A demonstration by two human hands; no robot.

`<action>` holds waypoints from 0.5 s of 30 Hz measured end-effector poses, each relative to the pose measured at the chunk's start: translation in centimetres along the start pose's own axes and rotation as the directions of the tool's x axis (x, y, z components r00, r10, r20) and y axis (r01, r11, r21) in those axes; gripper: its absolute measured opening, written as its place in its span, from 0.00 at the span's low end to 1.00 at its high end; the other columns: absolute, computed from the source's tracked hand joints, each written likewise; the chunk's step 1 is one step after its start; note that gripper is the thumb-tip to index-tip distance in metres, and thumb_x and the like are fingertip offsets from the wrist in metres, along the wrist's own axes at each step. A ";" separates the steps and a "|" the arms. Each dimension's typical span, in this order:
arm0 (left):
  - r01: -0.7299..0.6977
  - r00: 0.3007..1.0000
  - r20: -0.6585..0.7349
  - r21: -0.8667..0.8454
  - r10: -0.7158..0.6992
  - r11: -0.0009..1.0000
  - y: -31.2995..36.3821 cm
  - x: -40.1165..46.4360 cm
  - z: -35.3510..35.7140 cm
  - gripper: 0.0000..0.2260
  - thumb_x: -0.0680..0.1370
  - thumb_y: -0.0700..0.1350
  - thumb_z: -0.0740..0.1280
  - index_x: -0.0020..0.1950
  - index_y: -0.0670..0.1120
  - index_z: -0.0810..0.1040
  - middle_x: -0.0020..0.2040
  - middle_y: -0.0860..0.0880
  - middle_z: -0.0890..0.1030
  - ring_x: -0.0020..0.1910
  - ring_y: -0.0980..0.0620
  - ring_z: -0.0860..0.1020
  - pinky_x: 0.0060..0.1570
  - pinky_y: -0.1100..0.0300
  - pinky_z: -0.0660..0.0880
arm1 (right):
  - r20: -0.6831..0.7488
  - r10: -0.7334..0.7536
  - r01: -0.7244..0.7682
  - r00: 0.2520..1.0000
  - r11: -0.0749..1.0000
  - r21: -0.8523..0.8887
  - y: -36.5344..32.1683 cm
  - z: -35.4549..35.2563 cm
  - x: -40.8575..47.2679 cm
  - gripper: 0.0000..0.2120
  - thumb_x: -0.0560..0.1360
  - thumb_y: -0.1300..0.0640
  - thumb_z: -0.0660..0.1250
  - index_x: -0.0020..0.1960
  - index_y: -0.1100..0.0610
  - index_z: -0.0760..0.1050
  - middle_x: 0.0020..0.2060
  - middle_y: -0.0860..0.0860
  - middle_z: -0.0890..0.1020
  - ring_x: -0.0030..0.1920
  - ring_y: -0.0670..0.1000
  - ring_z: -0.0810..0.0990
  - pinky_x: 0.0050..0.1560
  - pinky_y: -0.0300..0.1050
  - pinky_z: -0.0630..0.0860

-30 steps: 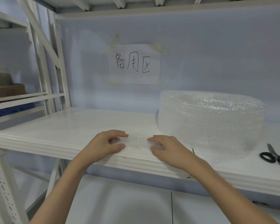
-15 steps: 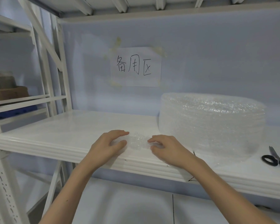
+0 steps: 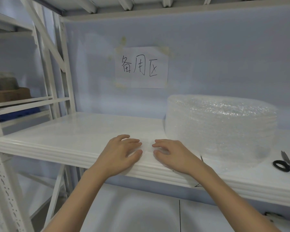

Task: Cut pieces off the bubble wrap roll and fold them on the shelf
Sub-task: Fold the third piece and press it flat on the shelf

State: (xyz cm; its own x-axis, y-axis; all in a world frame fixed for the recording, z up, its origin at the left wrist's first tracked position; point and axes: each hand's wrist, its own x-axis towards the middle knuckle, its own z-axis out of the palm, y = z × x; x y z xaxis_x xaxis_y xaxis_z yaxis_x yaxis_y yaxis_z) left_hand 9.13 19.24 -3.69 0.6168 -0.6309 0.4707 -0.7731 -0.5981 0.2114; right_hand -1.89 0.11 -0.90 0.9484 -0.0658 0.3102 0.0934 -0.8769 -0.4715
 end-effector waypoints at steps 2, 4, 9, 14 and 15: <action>-0.003 1.000 0.012 0.034 0.002 0.999 0.0 -0.1 0.2 0.30 0.74 0.66 0.49 0.68 0.57 0.76 0.69 0.61 0.75 0.72 0.53 0.65 0.72 0.55 0.61 | 0.007 0.002 -0.002 1.000 1.000 -0.004 0.0 0.0 0.0 0.19 0.77 0.49 0.62 0.66 0.51 0.75 0.71 0.47 0.71 0.70 0.44 0.69 0.65 0.34 0.62; -0.003 1.000 0.016 0.047 0.002 0.999 0.2 -0.1 0.3 0.30 0.74 0.66 0.48 0.68 0.57 0.75 0.69 0.61 0.75 0.72 0.53 0.66 0.71 0.55 0.61 | 0.008 0.003 -0.003 1.000 1.000 0.002 -0.1 0.0 0.0 0.18 0.77 0.48 0.62 0.65 0.51 0.76 0.71 0.47 0.72 0.69 0.44 0.70 0.62 0.33 0.63; -0.015 0.999 -0.043 0.001 0.015 1.000 0.5 -0.2 0.0 0.29 0.74 0.65 0.50 0.67 0.55 0.77 0.68 0.59 0.76 0.70 0.53 0.68 0.70 0.59 0.62 | 0.020 0.013 -0.014 1.000 0.999 0.030 0.0 0.0 -0.1 0.18 0.76 0.47 0.62 0.64 0.49 0.77 0.71 0.44 0.71 0.67 0.43 0.72 0.57 0.32 0.66; 0.078 0.985 -0.145 -0.138 -0.098 0.987 0.1 -0.4 -0.7 0.24 0.76 0.61 0.55 0.66 0.54 0.78 0.69 0.56 0.75 0.69 0.54 0.70 0.65 0.64 0.62 | 0.046 -0.003 0.000 0.999 0.998 0.062 0.1 -0.1 -0.1 0.19 0.76 0.47 0.62 0.65 0.48 0.76 0.72 0.44 0.70 0.68 0.42 0.71 0.61 0.34 0.66; 0.122 0.976 -0.158 -0.161 -0.148 0.979 -0.2 -0.3 -0.8 0.21 0.77 0.58 0.58 0.66 0.53 0.78 0.69 0.56 0.75 0.69 0.53 0.71 0.65 0.63 0.63 | 0.046 -0.004 0.000 0.999 0.998 0.069 0.1 -0.1 -0.1 0.19 0.76 0.47 0.62 0.65 0.48 0.76 0.72 0.44 0.70 0.68 0.43 0.71 0.63 0.35 0.66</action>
State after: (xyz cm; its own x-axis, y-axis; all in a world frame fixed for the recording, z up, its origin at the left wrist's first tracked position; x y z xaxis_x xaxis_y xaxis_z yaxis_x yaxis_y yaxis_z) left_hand 9.01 19.97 -3.20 0.6930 -0.4499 0.5633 -0.7057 -0.5830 0.4026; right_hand -1.99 -0.01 -0.92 0.9610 -0.0406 0.2736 0.1146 -0.8418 -0.5275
